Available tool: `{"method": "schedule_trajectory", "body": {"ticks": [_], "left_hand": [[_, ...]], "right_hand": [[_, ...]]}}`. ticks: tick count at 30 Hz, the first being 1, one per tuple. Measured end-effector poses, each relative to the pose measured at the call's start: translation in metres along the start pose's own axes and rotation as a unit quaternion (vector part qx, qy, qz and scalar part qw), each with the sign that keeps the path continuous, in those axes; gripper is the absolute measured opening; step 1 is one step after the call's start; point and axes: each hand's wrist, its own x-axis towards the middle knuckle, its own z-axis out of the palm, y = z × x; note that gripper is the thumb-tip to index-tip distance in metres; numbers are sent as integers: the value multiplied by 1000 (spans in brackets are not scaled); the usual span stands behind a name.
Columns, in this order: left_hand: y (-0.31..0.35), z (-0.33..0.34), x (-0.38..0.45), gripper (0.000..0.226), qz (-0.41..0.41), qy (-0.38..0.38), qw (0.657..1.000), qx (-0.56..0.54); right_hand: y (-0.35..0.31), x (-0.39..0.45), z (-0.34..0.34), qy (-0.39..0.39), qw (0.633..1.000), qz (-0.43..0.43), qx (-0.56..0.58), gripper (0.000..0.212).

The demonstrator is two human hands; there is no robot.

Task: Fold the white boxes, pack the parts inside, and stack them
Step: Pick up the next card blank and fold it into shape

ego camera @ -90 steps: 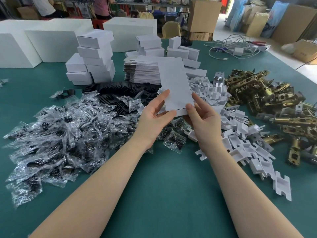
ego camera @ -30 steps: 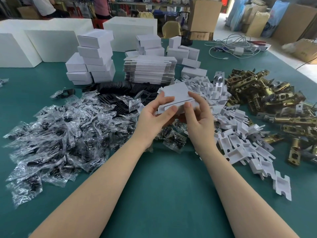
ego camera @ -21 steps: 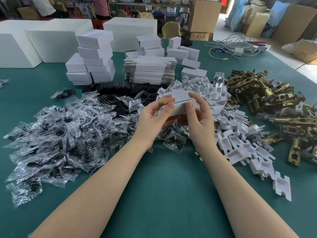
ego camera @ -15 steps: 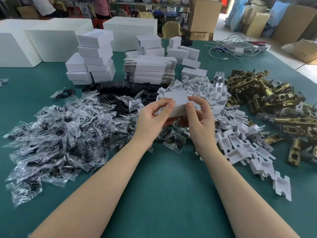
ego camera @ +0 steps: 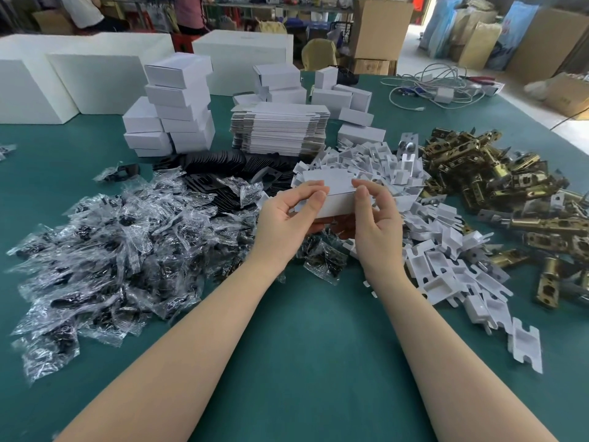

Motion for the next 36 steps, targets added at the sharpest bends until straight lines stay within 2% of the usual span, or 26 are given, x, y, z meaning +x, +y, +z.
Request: {"method": "schedule_trajectory", "body": {"ticks": [5, 9, 10, 13, 15, 17, 18, 20, 23, 25, 27, 29, 30, 34, 36], "left_hand": [[-3, -6, 5, 14, 26, -12, 996, 87], [-5, -4, 2, 35, 45, -32, 991, 125], [-5, -3, 2, 39, 50, -25, 990, 129], [-3, 1, 1, 47, 30, -31, 990, 135], [-1, 3, -1, 69, 17, -55, 996, 73], [-2, 2, 0, 98, 11, -68, 998, 14], [-1, 1, 0, 105, 9, -61, 998, 13], [-2, 0, 0, 100, -14, -19, 1000, 2], [-9, -6, 7, 60, -46, 63, 995, -65], [-9, -11, 12, 45, -36, 103, 992, -66], [-8, -17, 17, 40, -27, 132, 990, -45], [-8, -20, 19, 35, -10, 138, 990, -28], [-7, -21, 19, 37, -3, 135, 991, -22], [-2, -17, 12, 44, 35, 74, 996, 32], [-2, -12, 6, 50, 52, 36, 995, 77]], "right_hand": [[2, 2, 1, -7, 999, 38, -27, 39], [1, 0, 1, -15, 998, 60, 16, 23], [1, -1, 1, -14, 998, 55, 31, 25], [-2, -5, 3, -25, 1000, -3, -11, 48], [-3, -6, 5, -44, 991, -69, -108, 64], [-2, -8, 7, -81, 974, -134, -161, 67], [-1, -9, 7, -107, 967, -158, -170, 67], [0, -12, 9, -151, 955, -181, -180, 69], [-2, -13, 11, -168, 950, -172, -201, 64], [-2, -11, 7, -190, 941, -147, -240, 69], [1, -8, 0, -234, 901, -134, -339, 83], [6, -6, -4, -252, 853, -123, -440, 91], [7, -6, -5, -247, 843, -112, -464, 92], [9, 2, -11, -168, 804, -108, -561, 73], [9, 4, -14, -154, 793, -95, -582, 66]]}}
